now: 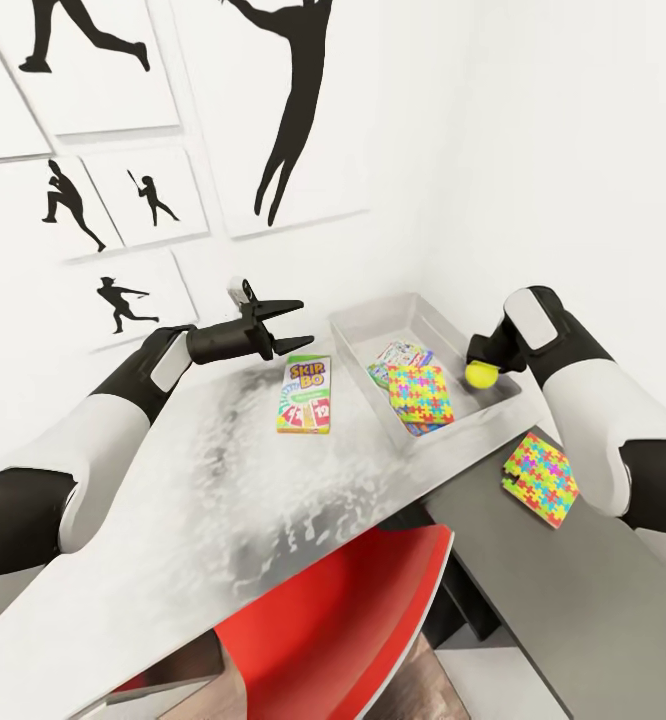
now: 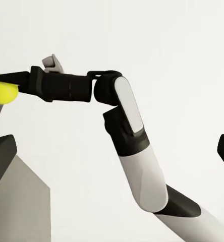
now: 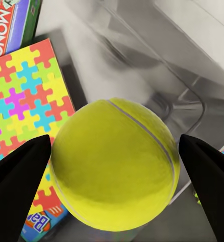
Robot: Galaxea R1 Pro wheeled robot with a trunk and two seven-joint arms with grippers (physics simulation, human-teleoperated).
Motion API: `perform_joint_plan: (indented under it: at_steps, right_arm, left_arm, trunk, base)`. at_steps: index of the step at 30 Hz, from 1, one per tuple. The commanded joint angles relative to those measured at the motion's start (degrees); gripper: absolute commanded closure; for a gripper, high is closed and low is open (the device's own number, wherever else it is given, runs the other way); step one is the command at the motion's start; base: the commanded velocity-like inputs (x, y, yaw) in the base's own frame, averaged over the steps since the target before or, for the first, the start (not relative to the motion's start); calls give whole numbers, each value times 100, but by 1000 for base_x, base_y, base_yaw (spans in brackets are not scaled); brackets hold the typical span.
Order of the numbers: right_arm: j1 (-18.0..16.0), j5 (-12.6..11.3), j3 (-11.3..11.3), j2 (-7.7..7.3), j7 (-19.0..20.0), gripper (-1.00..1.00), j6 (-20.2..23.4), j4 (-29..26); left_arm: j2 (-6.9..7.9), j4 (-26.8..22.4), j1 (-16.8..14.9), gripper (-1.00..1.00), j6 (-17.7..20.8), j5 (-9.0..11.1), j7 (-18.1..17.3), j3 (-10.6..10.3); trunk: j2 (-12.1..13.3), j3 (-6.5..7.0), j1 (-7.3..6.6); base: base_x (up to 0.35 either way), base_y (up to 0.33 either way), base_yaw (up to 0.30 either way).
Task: Put all the toys in the child's room - the three board games (two on the bed and one on the table), the two jigsaw puzzles on the table, and the tennis ball on the table - inside the toy box on the table in the child's room.
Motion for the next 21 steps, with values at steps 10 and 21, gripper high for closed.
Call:
perform_joint_plan:
  at_steps: [10, 21]
  right_arm:
    - [-16, -59, 36, -8, -48, 100, 1, -4]
    - [-11, -67, 36, -126, -48, -100, -111, 2]
  left_arm:
    - [11, 4, -7, -100, 43, 13, -29, -32]
    - [14, 4, -7, -100, 43, 15, -29, -36]
  trunk:
    - [-10, -11, 3]
    - [-10, -11, 3]
  base:
    - [0, 0, 0]
    - [0, 0, 0]
